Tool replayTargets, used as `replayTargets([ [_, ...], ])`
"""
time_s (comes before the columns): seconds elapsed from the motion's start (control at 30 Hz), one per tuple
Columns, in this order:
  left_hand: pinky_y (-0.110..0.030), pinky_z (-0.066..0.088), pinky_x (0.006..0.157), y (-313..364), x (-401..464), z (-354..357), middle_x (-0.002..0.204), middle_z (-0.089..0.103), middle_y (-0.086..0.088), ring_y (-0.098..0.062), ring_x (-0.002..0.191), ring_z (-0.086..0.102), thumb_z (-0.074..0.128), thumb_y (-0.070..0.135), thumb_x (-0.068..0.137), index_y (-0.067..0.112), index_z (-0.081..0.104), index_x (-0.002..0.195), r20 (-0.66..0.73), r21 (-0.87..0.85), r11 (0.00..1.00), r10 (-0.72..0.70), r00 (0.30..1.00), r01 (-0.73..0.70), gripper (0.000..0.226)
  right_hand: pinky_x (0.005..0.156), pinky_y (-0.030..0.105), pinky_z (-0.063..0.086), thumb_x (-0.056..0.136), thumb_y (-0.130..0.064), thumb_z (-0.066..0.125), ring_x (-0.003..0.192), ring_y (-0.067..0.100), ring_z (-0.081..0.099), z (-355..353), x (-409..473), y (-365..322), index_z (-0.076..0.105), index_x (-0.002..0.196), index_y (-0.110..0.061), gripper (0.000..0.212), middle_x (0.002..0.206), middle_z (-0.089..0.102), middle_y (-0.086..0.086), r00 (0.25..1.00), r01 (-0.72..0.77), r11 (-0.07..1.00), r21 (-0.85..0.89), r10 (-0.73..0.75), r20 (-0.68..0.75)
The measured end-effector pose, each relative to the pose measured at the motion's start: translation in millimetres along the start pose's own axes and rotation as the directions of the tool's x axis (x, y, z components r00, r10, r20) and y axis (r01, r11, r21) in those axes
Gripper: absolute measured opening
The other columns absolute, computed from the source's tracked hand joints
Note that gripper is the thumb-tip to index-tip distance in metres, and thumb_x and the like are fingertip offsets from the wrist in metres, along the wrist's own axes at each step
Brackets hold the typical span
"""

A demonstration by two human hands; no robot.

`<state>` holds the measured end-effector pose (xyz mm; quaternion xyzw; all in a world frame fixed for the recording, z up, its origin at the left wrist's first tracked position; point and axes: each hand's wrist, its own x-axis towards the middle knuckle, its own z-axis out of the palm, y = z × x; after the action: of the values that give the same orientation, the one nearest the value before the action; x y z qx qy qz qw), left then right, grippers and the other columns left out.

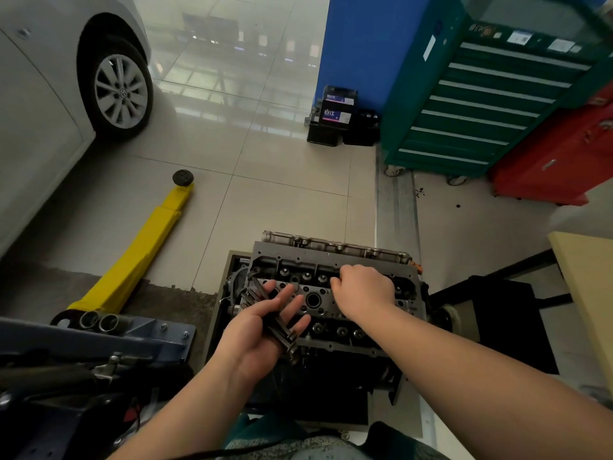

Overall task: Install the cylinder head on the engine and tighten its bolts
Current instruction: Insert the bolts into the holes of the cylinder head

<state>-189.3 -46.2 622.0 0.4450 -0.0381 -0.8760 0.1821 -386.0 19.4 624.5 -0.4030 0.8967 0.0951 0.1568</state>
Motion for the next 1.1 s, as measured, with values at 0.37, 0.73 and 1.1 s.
replayTargets([
  [0.37,-0.051,0.063,0.081,-2.5,-20.6,9.4,0.135,0.068,-0.024,-0.04,0.107,0.075,0.06,-0.003,0.094,0.001,0.058,0.141,0.22,0.362,0.925,-0.203,0.954,0.113,0.048,0.085,0.033,0.054,0.088,-0.042,0.079,0.098,0.015,0.072,-28.9,-18.5,-38.0,0.073,0.119,-0.021,0.037,0.109,0.076,-0.005,0.94,-0.107,0.571,0.814,-0.209,0.27],
  [0.73,-0.046,0.065,0.075,14.2,-5.9,1.7,0.125,0.073,-0.024,-0.036,0.092,0.078,0.056,0.003,0.098,0.012,0.063,0.138,0.118,0.178,0.979,-0.118,0.986,0.096,0.042,0.063,0.025,0.056,0.093,-0.02,0.074,0.07,0.01,0.073,-57.8,-13.1,-12.8,0.068,0.115,-0.034,0.027,0.085,0.077,-0.004,0.994,0.106,0.233,0.967,-0.025,-0.103],
  [1.1,-0.057,0.058,0.084,30.8,6.7,-16.9,0.123,0.075,-0.018,-0.036,0.104,0.077,0.043,0.006,0.109,0.016,0.064,0.133,-0.076,0.041,0.999,-0.003,0.997,0.006,0.033,0.073,0.006,0.043,0.1,-0.023,0.064,0.083,-0.01,0.06,-15.1,0.7,-17.3,0.059,0.112,-0.046,0.026,0.094,0.063,-0.024,0.942,0.336,0.713,0.616,-0.249,-0.226],
])
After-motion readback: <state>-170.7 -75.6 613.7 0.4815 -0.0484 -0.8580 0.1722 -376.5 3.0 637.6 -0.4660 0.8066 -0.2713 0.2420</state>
